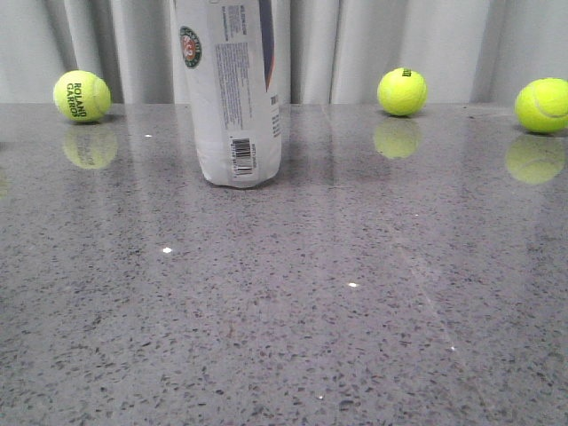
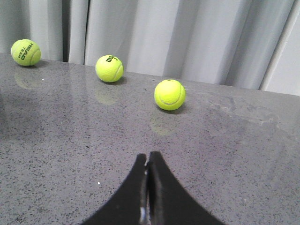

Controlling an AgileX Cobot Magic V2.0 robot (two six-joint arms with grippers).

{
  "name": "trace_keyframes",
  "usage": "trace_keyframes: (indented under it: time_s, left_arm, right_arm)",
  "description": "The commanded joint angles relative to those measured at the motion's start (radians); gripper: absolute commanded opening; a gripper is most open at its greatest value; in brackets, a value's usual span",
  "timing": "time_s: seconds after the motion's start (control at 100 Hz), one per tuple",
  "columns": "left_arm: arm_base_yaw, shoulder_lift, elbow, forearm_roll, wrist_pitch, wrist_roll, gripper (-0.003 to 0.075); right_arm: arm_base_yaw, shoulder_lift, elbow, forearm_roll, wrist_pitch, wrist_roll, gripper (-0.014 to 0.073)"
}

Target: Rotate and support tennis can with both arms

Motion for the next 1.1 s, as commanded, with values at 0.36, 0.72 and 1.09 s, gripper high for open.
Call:
trace_keyframes:
  time_s: [0.36, 0.72, 1.09]
  left_arm:
    - [-0.021, -0.039, -0.064, -0.065, 0.019, -0.006, 0.0376]
    - [-0.017, -0.128, -0.109, -0.062, -0.018, -0.058, 0.0291]
    - [-0.017, -0.352, 0.163, -0.041, -0.157, -0.084, -0.0020]
  right_arm:
    - [-0.004, 0.012, -0.026, -0.011, -0.086, -0.007, -0.0069]
    - [-0.004, 0.012, -0.026, -0.011, -0.086, -0.007, -0.0069]
    - [-0.004, 0.012, -0.026, -0.011, -0.086, -0.007, -0.0069]
